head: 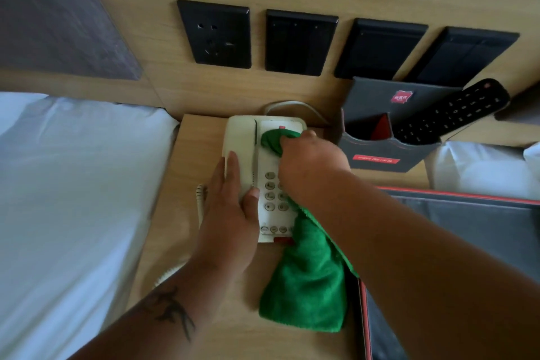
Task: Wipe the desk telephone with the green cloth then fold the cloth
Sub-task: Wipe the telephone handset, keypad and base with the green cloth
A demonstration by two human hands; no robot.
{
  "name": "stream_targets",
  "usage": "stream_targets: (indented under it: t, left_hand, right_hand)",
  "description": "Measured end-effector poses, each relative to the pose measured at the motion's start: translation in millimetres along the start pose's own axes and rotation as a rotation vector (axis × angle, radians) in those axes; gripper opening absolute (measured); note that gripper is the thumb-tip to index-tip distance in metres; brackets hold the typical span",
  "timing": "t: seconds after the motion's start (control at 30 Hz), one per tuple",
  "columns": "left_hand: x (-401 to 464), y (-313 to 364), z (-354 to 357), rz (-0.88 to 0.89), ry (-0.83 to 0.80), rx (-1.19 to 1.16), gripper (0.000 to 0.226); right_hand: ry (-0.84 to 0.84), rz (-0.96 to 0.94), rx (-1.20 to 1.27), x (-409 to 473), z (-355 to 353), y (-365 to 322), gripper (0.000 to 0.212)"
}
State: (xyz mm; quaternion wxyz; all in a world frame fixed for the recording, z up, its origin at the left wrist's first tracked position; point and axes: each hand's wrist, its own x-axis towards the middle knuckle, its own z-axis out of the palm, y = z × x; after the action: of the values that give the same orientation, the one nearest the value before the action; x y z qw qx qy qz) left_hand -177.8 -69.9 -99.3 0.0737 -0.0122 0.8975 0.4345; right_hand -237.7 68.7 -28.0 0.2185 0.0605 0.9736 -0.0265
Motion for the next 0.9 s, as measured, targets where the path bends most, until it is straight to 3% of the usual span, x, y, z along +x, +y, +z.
stream_targets:
  t: [0.2,0.43,0.6,0.8,0.9]
  left_hand:
    - [-2,0,-1,0.000,0.005,-0.028,0.071]
    - [-1,2,-2,0.013,0.029,0.028,0.070]
    - [1,1,-4,0.020,0.009,0.040,0.070]
    - [1,1,-7,0.038,0.020,0.009,0.070]
    - [2,-1,-7,0.053,0.031,0.007,0.072]
  right_hand:
    - [-0.110,0.022,-0.098,-27,0,14,0.036]
    - [-0.007,-0.038,-0.029,21,-12,-3,0.051]
    - [-0.024,-0.051,-0.114,5,-6,9,0.055]
    - [-0.015,0.024,0.063,-28,32,23,0.059]
    - [0.033,0.066,0.262,-49,42,24,0.051]
